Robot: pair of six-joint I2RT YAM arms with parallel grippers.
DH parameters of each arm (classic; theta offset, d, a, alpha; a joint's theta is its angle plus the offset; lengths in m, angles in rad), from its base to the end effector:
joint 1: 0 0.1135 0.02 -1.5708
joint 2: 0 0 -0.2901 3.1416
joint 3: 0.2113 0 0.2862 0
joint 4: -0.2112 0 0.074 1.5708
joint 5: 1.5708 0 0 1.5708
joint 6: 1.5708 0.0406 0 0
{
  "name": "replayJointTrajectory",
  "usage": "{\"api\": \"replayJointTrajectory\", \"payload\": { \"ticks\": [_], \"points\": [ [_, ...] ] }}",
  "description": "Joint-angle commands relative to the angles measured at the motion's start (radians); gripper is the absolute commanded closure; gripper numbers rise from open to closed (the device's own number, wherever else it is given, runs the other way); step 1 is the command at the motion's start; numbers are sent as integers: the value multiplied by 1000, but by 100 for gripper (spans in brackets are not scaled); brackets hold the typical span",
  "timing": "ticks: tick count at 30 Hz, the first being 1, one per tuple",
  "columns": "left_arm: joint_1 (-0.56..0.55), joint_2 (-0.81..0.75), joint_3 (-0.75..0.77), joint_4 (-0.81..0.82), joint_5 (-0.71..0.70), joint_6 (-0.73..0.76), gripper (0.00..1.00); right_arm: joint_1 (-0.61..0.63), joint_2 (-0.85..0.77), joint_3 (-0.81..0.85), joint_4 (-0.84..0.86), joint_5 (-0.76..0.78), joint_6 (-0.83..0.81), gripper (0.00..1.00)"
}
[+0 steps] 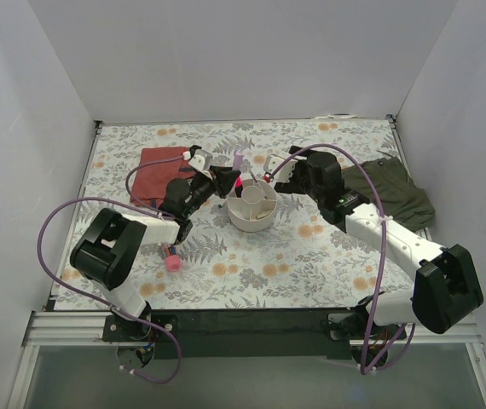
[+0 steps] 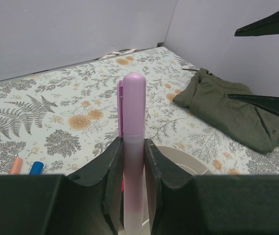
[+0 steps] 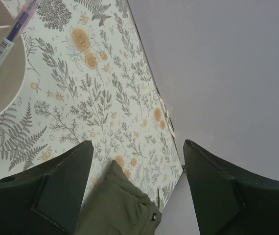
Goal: Sort the stationery into containers
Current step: Place the pen in the storage box.
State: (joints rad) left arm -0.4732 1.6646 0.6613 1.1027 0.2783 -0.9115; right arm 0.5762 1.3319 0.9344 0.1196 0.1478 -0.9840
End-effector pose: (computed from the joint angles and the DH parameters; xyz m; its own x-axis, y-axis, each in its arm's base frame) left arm 0.3160 -0.1743 0.2098 -0.4845 -0.6058 -0.6311 0.4874 0.4122 -0.7698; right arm 0.2904 0.1815 0.3111 0.2225 -0.8376 -0.4988 -0.4241 0.3775 -0.8232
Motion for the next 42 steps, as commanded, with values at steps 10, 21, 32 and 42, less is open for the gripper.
{"api": "replayJointTrajectory", "payload": {
  "ticks": [10, 21, 32, 42],
  "points": [
    [-21, 102, 9, 103, -21, -38, 100, -7, -43, -26, -21, 35, 34, 18],
    [-30, 119, 18, 91, -19, -44, 67, -15, -37, -42, -26, 30, 50, 18],
    [-28, -8, -23, 34, -85, -3, 52, -16, 7, 1, -26, 18, 60, 18],
    [-1, -245, 89, -278, -126, 183, 34, -16, 64, 76, -24, 38, 143, 18]
  ]
}}
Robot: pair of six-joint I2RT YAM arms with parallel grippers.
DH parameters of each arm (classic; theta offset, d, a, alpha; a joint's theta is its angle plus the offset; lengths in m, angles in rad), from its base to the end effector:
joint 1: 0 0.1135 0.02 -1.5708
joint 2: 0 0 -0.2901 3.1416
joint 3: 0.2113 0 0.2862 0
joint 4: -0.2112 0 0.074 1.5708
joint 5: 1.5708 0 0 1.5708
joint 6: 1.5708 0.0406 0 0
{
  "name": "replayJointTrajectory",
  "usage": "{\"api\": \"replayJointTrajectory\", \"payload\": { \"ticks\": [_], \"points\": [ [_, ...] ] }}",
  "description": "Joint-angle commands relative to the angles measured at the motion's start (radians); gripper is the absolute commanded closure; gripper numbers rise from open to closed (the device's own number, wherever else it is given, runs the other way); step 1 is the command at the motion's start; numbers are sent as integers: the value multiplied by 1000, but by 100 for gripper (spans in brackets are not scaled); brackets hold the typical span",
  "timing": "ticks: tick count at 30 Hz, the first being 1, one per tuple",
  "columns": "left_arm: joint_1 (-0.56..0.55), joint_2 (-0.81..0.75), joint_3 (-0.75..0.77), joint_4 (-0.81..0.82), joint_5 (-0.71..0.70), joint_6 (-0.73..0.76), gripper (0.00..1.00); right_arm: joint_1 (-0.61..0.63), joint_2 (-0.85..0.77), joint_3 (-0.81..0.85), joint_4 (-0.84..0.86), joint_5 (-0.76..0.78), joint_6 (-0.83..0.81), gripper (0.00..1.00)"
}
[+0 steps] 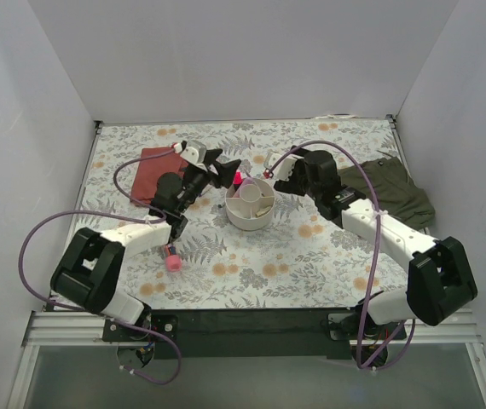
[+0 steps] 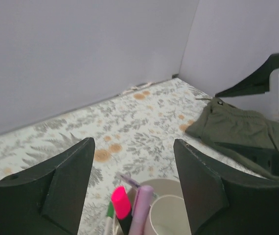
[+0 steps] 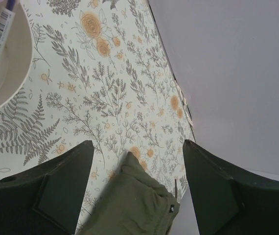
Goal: Sort the stationery into containers
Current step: Place the pen in the storage box, then pick up the pen from the center of the board.
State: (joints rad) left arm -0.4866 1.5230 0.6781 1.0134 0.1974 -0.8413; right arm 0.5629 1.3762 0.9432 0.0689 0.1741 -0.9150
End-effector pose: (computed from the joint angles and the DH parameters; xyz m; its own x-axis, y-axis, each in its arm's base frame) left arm 0.3048 -0.1702 0.2529 -0.3704 -0.6311 -0.6816 0.5301 0.4589 -0.7130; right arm 0.2994 0.1806 0.2946 0.1244 -0.8445 -0.5210 -0.4756 0.4100 -0.7782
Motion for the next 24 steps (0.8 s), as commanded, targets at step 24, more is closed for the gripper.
{"api": "replayJointTrajectory", "payload": {
  "ticks": [24],
  "points": [
    [309, 552, 1045, -1432, 470, 450, 30, -57, 90, 158, -129, -96, 332, 23]
  ]
}}
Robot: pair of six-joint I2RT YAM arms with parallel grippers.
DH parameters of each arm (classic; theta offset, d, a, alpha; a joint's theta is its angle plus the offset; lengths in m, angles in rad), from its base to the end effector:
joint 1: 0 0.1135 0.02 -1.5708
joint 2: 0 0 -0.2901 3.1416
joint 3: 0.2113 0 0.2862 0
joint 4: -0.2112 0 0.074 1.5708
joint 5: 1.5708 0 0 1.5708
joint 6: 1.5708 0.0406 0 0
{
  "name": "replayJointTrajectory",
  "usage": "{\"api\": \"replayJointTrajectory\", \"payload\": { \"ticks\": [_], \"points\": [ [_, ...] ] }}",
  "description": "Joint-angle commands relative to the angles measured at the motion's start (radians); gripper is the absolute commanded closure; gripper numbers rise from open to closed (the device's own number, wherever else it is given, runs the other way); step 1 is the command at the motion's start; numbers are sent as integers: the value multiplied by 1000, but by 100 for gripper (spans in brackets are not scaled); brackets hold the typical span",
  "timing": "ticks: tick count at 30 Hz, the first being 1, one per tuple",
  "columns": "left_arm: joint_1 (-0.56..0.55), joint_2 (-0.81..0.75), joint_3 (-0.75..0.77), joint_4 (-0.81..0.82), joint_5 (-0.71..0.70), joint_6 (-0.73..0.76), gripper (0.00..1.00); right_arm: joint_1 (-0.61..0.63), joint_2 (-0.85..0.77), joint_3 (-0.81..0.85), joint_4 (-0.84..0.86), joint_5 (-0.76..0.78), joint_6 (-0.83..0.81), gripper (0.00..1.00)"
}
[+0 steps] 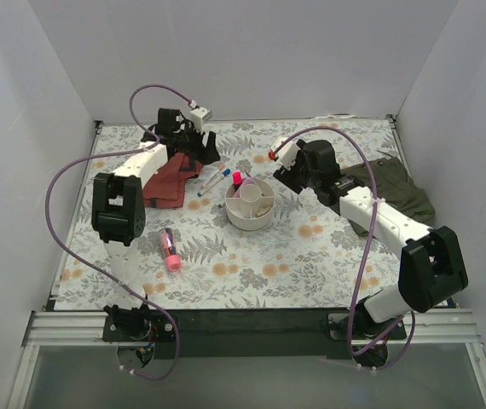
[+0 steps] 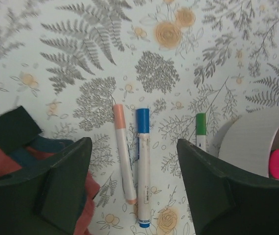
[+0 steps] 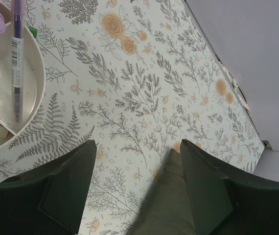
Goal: Sort the stationery into containers
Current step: Pick up the pen from the center of the board.
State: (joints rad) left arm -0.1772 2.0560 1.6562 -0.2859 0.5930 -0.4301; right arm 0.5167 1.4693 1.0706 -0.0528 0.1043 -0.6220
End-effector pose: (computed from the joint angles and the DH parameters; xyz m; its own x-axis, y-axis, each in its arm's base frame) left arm 0.5076 -0.1140 0.2483 -0.8050 -0.2071 -0.5560 0.2600 0.7192 -0.6444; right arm 0.3279 0.1814 0.2989 -0.0694 -0.7059 -0.7049 -0.5541 0.6148 -0.5612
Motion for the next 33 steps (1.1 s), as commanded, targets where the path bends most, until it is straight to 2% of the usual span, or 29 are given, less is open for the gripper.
{"api": "replayJointTrajectory", "payload": {
  "ticks": [1, 8, 22, 28, 31, 33],
  "points": [
    [-2, 51, 85, -133, 77, 44, 35, -12, -6, 29, -7, -28, 39, 23],
    [-10, 157, 151, -131, 61, 45, 49, -35, -6, 9, -7, -37, 48, 24],
    [-50, 248, 146, -110, -82, 94, 54, -63, 20, 25, -5, -46, 57, 24],
    [-87, 271, 102, -62, -245, 123, 59, -67, 31, 38, -7, -52, 62, 24],
    [-100, 279, 93, -48, -298, 145, 64, -70, 32, 42, -7, -52, 59, 24],
    [-104, 279, 77, -50, -308, 154, 72, -70, 33, 40, -7, -52, 56, 24]
  ]
}}
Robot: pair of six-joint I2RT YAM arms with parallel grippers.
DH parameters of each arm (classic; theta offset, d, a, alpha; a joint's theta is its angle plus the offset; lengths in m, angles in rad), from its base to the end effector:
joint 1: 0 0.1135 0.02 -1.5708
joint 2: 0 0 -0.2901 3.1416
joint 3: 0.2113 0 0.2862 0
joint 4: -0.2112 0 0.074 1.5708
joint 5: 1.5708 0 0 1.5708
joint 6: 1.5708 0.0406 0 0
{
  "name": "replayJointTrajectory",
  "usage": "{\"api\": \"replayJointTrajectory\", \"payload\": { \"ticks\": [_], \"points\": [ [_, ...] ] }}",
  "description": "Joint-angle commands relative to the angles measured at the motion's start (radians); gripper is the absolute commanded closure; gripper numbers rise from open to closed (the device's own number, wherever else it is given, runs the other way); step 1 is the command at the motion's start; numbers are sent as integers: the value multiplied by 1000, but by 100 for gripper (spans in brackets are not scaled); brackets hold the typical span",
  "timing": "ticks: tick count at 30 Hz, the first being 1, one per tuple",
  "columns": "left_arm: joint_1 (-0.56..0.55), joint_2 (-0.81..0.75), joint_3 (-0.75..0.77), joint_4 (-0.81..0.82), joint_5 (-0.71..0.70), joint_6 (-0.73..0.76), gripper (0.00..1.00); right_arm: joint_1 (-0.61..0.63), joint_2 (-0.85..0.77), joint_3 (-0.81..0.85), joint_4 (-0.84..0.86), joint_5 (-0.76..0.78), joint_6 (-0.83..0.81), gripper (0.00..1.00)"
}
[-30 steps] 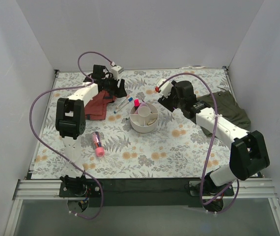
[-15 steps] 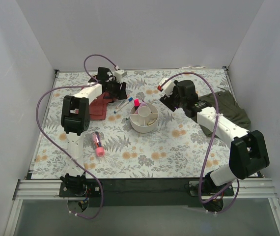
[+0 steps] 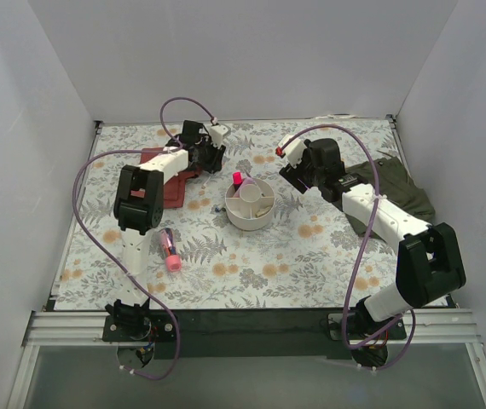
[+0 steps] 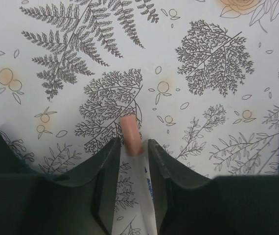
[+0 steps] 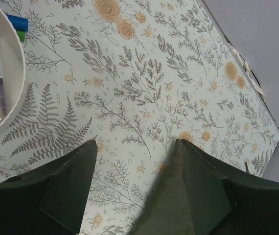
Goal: Sort the stationery into containers
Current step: Pick up the pen from the center of the board, then place the pen in the storage box.
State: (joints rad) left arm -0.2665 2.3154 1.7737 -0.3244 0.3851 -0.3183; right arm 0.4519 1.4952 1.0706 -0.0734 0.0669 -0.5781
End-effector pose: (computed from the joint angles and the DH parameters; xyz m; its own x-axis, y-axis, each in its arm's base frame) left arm 0.5359 -0.1621 0.1489 -0.8478 -0.0692 -0.5258 0.2248 0.8510 -0.4745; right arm 0.3416 0.1628 0.2875 -0.1506 -0.6792 -0.7184 -0.5554 0.6593 -0.5068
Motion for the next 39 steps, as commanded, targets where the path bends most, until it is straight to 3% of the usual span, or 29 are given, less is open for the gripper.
{"api": "replayJointTrajectory", "payload": {
  "ticks": [1, 2, 6, 8, 12, 18, 19, 20, 21, 24, 39],
  "points": [
    [-16, 16, -46, -24, -100, 50, 78, -7, 5, 38, 14, -13, 11, 24],
    [-17, 16, -52, -33, -97, 53, 88, -7, 4, 35, 14, -13, 11, 24],
    [-17, -25, -78, -88, -58, 55, 100, -9, -4, 23, 15, -21, 11, 24],
    [-13, -98, -130, -49, -34, 32, 100, -10, -7, 23, 14, -19, 9, 24],
    [1, -432, -358, 131, 3, -28, 100, -10, -15, 29, 20, -16, 1, 24],
    [4, -867, -793, 690, 26, -382, 100, -10, -32, 23, 38, -24, 3, 25],
    [-6, -978, -962, 884, 23, -422, 100, -10, -36, 22, 41, -21, 10, 25],
    [-17, -1019, -1035, 985, 14, -461, 100, -9, -39, 20, 40, -22, 12, 25],
    [-86, -1043, -1059, 981, -55, -437, 100, -10, -46, 17, 40, -26, 14, 25],
    [-135, -1033, -1079, 1031, -103, -511, 100, -9, -52, 12, 37, -16, 18, 25],
    [-232, -838, -1071, 1328, -135, -571, 100, -10, -72, -3, 32, 19, 43, 25]
  ]
}}
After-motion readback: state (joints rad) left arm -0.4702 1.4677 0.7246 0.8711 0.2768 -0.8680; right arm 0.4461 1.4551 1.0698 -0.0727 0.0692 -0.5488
